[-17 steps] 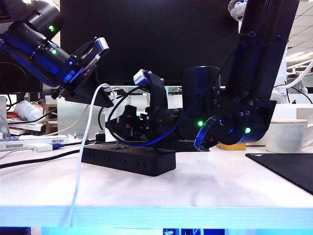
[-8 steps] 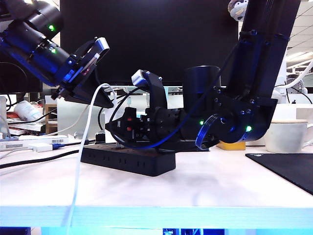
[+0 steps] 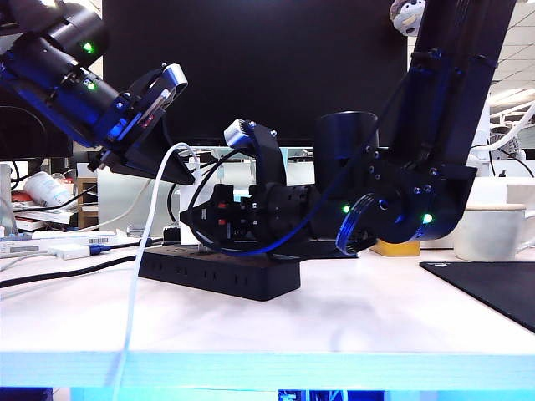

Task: Plug the white charger into the left socket.

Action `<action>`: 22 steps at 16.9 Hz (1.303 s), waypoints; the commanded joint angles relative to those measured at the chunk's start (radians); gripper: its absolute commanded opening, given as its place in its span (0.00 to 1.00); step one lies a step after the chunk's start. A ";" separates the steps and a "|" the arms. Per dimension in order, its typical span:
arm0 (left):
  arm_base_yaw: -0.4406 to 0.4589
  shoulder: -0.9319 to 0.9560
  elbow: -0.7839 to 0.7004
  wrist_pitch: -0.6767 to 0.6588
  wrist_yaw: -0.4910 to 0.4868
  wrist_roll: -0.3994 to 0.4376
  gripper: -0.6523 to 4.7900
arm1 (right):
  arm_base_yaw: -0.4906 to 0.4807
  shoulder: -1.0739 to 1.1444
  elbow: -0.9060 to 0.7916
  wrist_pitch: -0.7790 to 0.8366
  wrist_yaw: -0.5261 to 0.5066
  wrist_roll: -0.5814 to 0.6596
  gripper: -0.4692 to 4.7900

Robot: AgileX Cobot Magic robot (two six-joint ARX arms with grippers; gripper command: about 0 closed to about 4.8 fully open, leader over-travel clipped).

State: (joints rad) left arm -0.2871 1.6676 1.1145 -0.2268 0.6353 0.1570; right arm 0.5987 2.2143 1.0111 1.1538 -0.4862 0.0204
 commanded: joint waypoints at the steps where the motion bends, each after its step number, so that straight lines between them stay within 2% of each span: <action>1: -0.014 0.023 -0.004 -0.048 -0.001 0.006 0.11 | 0.013 0.016 -0.014 -0.138 -0.040 -0.011 0.24; 6: -0.014 0.030 -0.004 -0.056 0.005 0.011 0.11 | 0.012 0.016 -0.014 -0.129 -0.029 -0.014 0.24; 13: -0.014 0.049 -0.004 -0.070 0.005 0.013 0.11 | 0.013 0.016 -0.016 -0.220 0.024 -0.015 0.24; 16: -0.014 0.049 -0.004 -0.071 0.005 0.023 0.11 | 0.012 0.015 -0.014 -0.180 0.023 -0.022 0.24; 18: -0.014 0.049 -0.004 -0.073 0.005 0.027 0.11 | 0.012 0.013 -0.011 -0.137 0.010 -0.021 0.33; 20: -0.014 0.048 -0.004 -0.075 0.005 0.027 0.11 | 0.012 0.012 -0.011 -0.124 0.013 -0.020 0.54; 22: -0.014 0.049 -0.004 -0.074 0.005 0.027 0.11 | 0.009 0.012 -0.011 -0.115 0.013 0.006 0.66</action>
State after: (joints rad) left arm -0.2996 1.7012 1.1194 -0.2436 0.6815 0.1822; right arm 0.6018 2.2139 1.0080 1.1030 -0.4644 0.0090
